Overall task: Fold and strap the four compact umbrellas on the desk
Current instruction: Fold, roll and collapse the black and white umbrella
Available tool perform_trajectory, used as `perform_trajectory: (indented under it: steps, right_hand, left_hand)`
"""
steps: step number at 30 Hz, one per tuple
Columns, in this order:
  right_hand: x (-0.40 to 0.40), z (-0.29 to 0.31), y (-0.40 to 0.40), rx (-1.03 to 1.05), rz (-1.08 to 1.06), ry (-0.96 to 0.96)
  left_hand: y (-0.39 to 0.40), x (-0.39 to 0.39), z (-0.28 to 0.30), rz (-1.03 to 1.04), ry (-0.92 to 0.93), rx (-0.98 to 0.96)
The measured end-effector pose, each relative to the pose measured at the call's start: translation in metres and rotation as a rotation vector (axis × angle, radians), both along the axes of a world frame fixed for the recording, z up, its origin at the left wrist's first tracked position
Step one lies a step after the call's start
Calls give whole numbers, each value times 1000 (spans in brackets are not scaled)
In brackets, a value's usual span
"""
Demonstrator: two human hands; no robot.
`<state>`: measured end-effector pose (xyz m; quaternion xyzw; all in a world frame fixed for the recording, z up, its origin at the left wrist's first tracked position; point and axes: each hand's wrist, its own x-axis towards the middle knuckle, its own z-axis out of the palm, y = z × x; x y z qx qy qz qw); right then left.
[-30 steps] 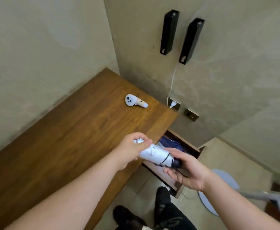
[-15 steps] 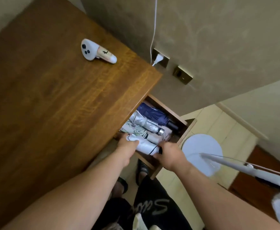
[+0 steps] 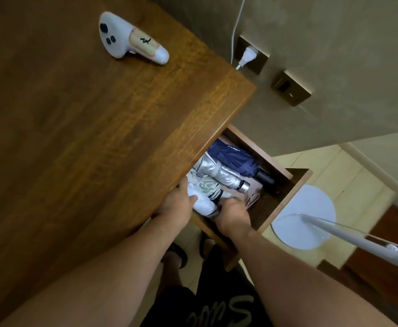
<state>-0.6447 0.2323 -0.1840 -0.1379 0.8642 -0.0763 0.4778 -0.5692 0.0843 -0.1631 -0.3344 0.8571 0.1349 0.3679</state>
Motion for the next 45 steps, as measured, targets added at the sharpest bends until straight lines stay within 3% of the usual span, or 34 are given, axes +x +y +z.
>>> perform_trajectory:
  steps: [4,8,11,14,16,18,20,23,26,28,31,35,45]
  right_hand:
    - [-9,-6,4,-48,-427,74]
    - [-16,-8,3,-118,-705,-81]
    - [-23,6,4,-231,-627,-134]
    - [-27,43,22,-418,-373,134]
    - [-23,65,48,-499,-357,369]
    - [-23,76,76,-410,-458,464]
    - [-31,80,98,-270,-575,446]
    - [-52,80,116,-126,-521,295]
    - [-70,78,118,-29,-302,167]
    - [-78,79,115,-14,-237,152]
    - [-84,82,105,-38,-267,121]
    - [-84,78,77,-79,-226,121]
    - [-99,71,-38,-191,202,43]
  left_hand:
    - [1,-7,-3,251,108,92]
    - [4,-5,-5,399,196,205]
    - [1,-10,5,324,96,156]
    - [11,-12,24,260,34,172]
    - [29,-4,40,115,237,88]
    - [54,8,53,12,475,109]
    - [87,30,62,88,450,377]
    - [141,64,85,648,36,801]
    - [169,84,86,1478,-329,938]
    - [167,80,75,1845,-281,1013]
    - [160,63,70,2084,-121,1037]
    - [139,56,77,2126,8,971]
    - [56,57,65,1659,422,884]
